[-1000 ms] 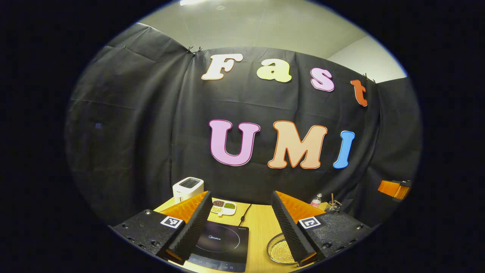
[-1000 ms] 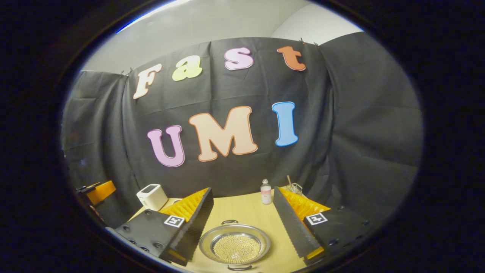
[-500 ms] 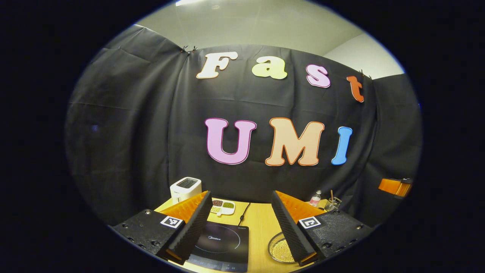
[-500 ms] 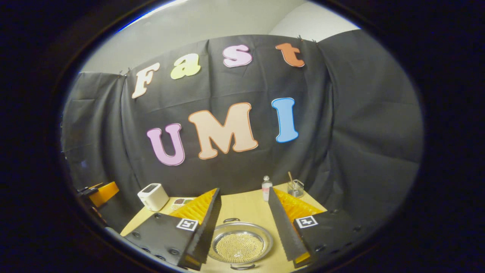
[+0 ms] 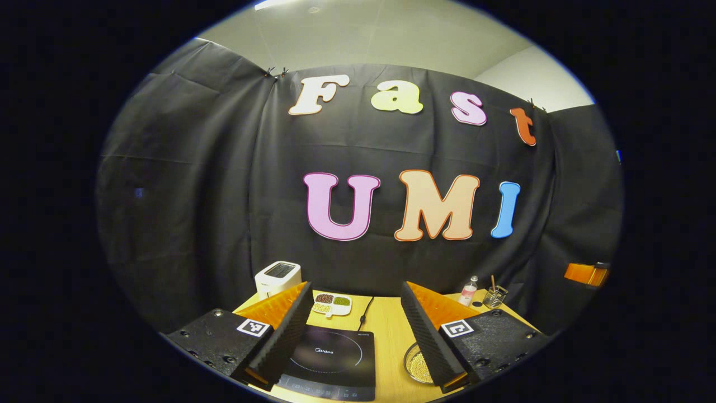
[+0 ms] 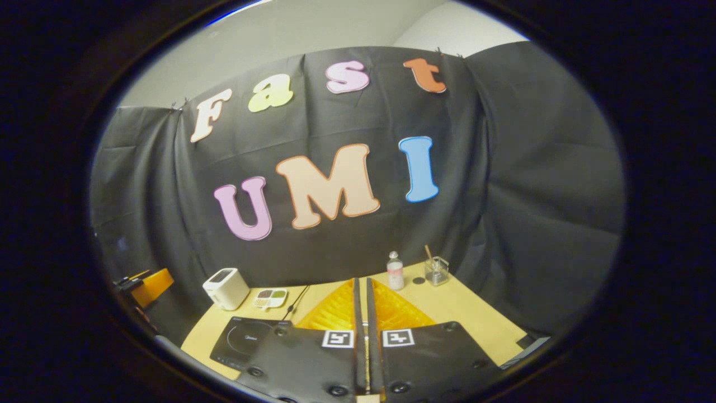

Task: First push the handle of the pot to place it horizontally, then grasp the pot with both hands and set it on the induction cooktop.

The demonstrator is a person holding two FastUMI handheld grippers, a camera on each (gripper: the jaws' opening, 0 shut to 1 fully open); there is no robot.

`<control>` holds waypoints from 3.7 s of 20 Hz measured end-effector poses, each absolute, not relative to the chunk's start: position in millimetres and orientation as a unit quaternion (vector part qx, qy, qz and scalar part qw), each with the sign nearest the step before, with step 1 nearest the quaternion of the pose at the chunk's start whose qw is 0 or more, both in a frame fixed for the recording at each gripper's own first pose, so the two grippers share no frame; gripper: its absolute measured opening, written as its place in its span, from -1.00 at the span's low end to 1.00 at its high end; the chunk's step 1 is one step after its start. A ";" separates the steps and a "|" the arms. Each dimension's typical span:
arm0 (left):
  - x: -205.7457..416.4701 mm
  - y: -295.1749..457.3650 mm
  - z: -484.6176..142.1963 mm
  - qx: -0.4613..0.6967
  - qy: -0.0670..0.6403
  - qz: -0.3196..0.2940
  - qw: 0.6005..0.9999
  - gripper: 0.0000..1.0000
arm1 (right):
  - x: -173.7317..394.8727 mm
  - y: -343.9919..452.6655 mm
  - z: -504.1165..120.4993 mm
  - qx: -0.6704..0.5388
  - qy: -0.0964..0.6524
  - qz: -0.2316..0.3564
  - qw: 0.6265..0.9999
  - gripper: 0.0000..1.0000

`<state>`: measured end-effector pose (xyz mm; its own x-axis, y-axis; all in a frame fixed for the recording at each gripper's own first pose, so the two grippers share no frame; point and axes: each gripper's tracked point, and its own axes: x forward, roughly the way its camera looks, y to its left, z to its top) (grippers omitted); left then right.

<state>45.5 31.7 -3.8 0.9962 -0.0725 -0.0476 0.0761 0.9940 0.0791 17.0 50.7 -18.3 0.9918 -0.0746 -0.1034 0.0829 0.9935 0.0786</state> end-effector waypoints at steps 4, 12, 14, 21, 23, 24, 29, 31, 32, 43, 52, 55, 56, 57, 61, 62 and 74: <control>43.6 38.9 -7.9 0.043 0.028 -0.038 0.998 0.83 | 12.8 58.3 -28.5 0.023 0.060 -0.037 0.997 -0.92; 38.6 57.1 -13.3 0.055 0.035 -0.033 0.997 0.84 | -7.5 84.7 -95.3 0.022 0.139 -0.006 0.990 -1.00; 38.1 60.6 -16.7 0.058 0.041 -0.033 0.997 0.84 | -14.8 92.5 -116.2 0.029 0.161 0.001 0.987 -0.91; 40.3 74.3 -27.0 0.069 0.057 -0.048 0.995 0.84 | -30.1 110.3 -188.2 0.030 0.238 -0.002 0.971 -1.00; 42.7 79.4 -27.2 0.072 0.056 -0.052 0.995 0.83 | -33.4 113.4 -213.0 0.032 0.267 -0.003 0.963 -1.00; 44.5 81.3 -28.0 0.072 0.057 -0.053 0.994 0.83 | -34.2 114.8 -225.5 0.033 0.281 -0.003 0.959 -1.00; 54.1 93.5 -33.8 0.071 0.063 -0.054 0.994 0.84 | -40.8 116.8 -285.3 0.039 0.356 -0.004 0.934 -0.91; 54.7 97.9 -36.3 0.068 0.066 -0.053 0.994 0.84 | -41.6 116.8 -303.9 0.047 0.380 -0.001 0.924 -0.91; 54.4 100.4 -38.4 0.067 0.068 -0.052 0.994 0.84 | -41.0 116.7 -312.1 0.050 0.392 -0.002 0.919 -0.91; 59.0 144.5 -49.3 0.071 0.084 -0.004 0.994 0.92 | -48.6 123.9 -383.5 0.056 0.494 -0.013 0.868 -0.91; 57.4 153.8 -60.4 0.070 0.101 0.002 0.992 0.86 | -43.9 112.5 -397.0 0.057 0.509 -0.041 0.858 -0.94; 56.4 154.4 -63.1 0.067 0.103 0.002 0.992 0.92 | -39.2 103.4 -395.1 0.063 0.507 -0.055 0.858 -0.95; 55.6 154.4 -63.7 0.066 0.105 0.003 0.992 0.92 | -37.6 98.7 -395.7 0.059 0.508 -0.060 0.857 -0.95; 55.6 154.0 -65.7 0.066 0.107 0.002 0.992 0.92 | -37.5 95.2 -396.9 0.057 0.511 -0.064 0.856 -0.94; 55.7 156.6 -68.5 0.072 0.113 0.005 0.991 0.92 | -35.4 67.9 -397.9 0.046 0.519 -0.085 0.849 -0.95; 55.5 156.3 -68.4 0.074 0.114 0.007 0.991 0.86 | -34.0 60.2 -396.7 0.043 0.520 -0.091 0.848 -0.95; 61.7 103.4 -73.4 0.097 0.121 0.034 0.987 0.92 | -6.0 -21.3 -391.0 0.009 0.545 -0.086 0.834 -0.92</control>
